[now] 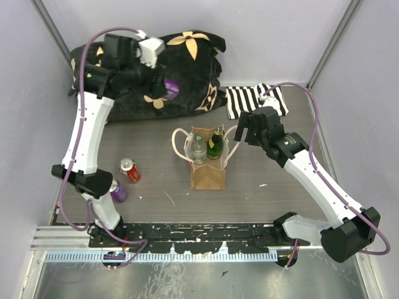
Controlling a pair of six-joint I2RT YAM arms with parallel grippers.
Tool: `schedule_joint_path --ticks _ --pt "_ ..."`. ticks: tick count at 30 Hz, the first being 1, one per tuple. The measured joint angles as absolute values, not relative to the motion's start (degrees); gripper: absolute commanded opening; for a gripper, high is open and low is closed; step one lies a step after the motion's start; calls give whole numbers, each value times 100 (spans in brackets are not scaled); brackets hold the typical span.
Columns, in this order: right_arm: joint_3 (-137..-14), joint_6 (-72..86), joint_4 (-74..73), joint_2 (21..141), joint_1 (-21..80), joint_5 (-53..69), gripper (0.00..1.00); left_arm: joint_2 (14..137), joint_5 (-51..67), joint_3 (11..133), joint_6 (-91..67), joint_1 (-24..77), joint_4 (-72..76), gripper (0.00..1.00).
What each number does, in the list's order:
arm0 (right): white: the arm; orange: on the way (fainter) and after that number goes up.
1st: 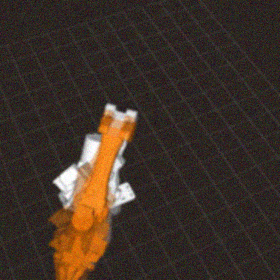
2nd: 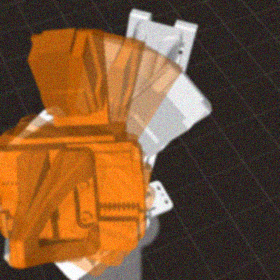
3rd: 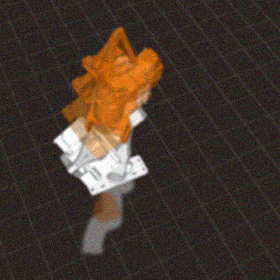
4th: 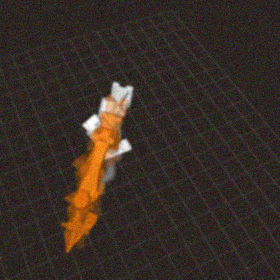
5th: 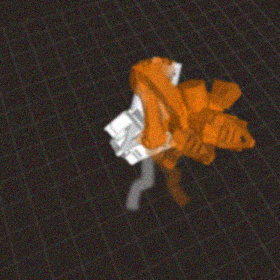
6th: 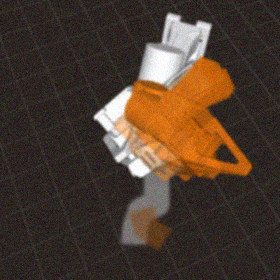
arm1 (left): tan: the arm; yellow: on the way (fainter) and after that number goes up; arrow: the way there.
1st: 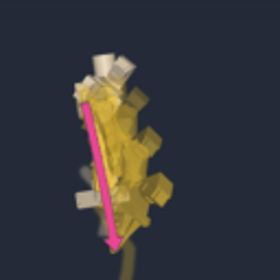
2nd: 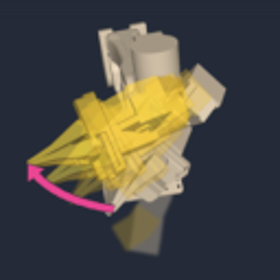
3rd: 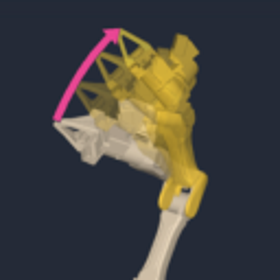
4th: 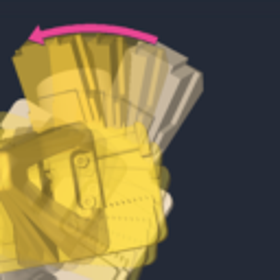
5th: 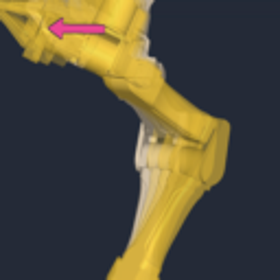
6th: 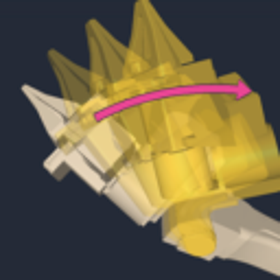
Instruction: Place the beverage into the canvas bag
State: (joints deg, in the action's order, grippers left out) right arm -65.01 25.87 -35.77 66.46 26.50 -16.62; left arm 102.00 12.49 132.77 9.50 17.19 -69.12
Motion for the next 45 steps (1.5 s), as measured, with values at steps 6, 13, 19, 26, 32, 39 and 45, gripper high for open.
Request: schedule_joint_path --ticks 6,13,19,26,32,39,45 --pt "-6449 2591 -3597 6499 2650 -1667 89 10416 1658 13609 941 3378 -7109 0" --pt "-6442 2589 -3686 6182 2650 -1732 89 10412 1723 12313 985 4268 -7087 0" --pt "-6396 2589 -3782 6060 2648 -1778 89 10409 1505 11478 1002 4449 -6733 0" --pt "-6394 2591 -3813 6062 2639 -1789 89 10519 1227 11111 1004 4770 -6305 0" --pt "-6302 2589 -3822 6058 2611 -1793 89 10866 1015 11111 1041 4856 -6012 0" --pt "-6139 2593 -3839 6034 2574 -1793 89 11266 884 11034 1041 4895 -5905 0" --pt "-6117 2596 -3861 6005 2565 -1793 89 11587 810 11028 998 4952 -5859 0"
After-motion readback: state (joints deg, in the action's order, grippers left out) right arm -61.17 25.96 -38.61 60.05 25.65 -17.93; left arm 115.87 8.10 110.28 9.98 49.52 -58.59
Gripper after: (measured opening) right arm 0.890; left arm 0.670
